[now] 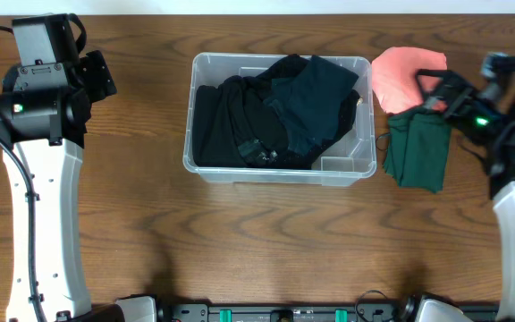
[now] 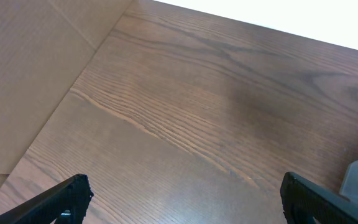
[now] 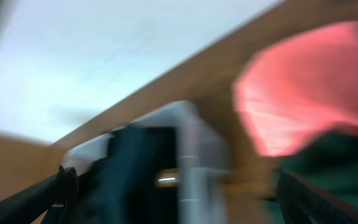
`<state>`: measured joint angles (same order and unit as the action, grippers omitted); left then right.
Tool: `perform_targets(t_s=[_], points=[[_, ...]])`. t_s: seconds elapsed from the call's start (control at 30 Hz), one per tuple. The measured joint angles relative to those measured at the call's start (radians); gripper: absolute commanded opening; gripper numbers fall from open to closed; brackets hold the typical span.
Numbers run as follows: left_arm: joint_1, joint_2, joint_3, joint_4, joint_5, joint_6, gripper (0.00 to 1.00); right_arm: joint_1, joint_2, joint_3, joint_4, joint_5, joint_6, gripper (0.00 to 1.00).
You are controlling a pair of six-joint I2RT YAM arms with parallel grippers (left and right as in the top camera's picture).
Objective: Pack container
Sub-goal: 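Move the right gripper down and grasp the dark green garment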
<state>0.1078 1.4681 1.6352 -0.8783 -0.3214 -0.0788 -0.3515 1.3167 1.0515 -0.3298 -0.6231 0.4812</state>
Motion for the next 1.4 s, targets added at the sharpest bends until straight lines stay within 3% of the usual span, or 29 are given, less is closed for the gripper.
perform_targets(t_s=[0.27,0.47,0.63,1.1,1.17,1.4], points=[[0.0,0.0,0.0,0.0,0.0,0.0,0.98,-0.241,0.182,0.0,-0.11,0.053,-0.225,0.99],[0.0,0.0,0.0,0.0,0.0,0.0,0.98,-0.26,0.418,0.0,-0.156,0.044,-0.481,0.99],[0.0,0.0,0.0,0.0,0.0,0.0,0.98,-0.26,0.563,0.0,-0.147,-0.001,-0.605,0.99],[0.0,0.0,0.0,0.0,0.0,0.0,0.98,-0.255,0.636,0.029,-0.132,-0.165,-0.714,0.93],[0.0,0.0,0.0,0.0,0.0,0.0,0.98,-0.25,0.637,0.03,-0.15,-0.173,-0.723,0.86],[0.0,0.0,0.0,0.0,0.0,0.0,0.98,-0.234,0.64,0.018,-0.194,-0.194,-0.74,0.75]])
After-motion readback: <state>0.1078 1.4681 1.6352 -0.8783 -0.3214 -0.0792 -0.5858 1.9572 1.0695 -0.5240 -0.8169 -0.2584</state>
